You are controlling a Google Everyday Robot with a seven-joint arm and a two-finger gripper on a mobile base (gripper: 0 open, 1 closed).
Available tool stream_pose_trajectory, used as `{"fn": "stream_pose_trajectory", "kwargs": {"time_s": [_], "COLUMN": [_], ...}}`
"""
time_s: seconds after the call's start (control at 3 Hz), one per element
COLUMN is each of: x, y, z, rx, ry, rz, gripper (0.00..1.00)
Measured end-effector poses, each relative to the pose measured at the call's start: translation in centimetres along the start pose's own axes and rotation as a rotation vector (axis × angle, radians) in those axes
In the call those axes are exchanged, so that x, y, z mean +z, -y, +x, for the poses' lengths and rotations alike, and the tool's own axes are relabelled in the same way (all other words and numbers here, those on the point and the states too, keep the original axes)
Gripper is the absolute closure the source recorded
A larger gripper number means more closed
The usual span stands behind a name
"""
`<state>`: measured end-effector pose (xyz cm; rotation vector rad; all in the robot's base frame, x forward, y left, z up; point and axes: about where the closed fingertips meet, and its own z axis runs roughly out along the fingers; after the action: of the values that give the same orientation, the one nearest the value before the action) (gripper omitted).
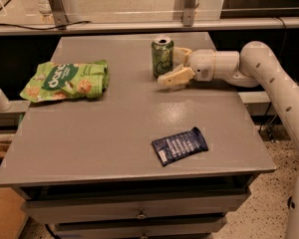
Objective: Place green can upright
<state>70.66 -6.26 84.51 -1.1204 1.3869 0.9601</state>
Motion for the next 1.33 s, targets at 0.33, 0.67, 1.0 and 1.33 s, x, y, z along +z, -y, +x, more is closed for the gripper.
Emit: {"fn": "stream_pose_trajectory", "kwargs": {"time_s": [0.33,0.67,1.0,1.33], "x": [-1.7,-5.1,-10.1,-16.0], "y": [0.0,0.3,1.2,2.6], "z": [0.7,1.2,0.6,-1.2], "rx": [0.011,0.019,0.004,-0.013], "ry": [-0.032,-0.068,-0.106,-0.127], "rz": [0.027,0.093,0.185,0.286], "gripper": [0.0,0.0,0.0,0.0]}}
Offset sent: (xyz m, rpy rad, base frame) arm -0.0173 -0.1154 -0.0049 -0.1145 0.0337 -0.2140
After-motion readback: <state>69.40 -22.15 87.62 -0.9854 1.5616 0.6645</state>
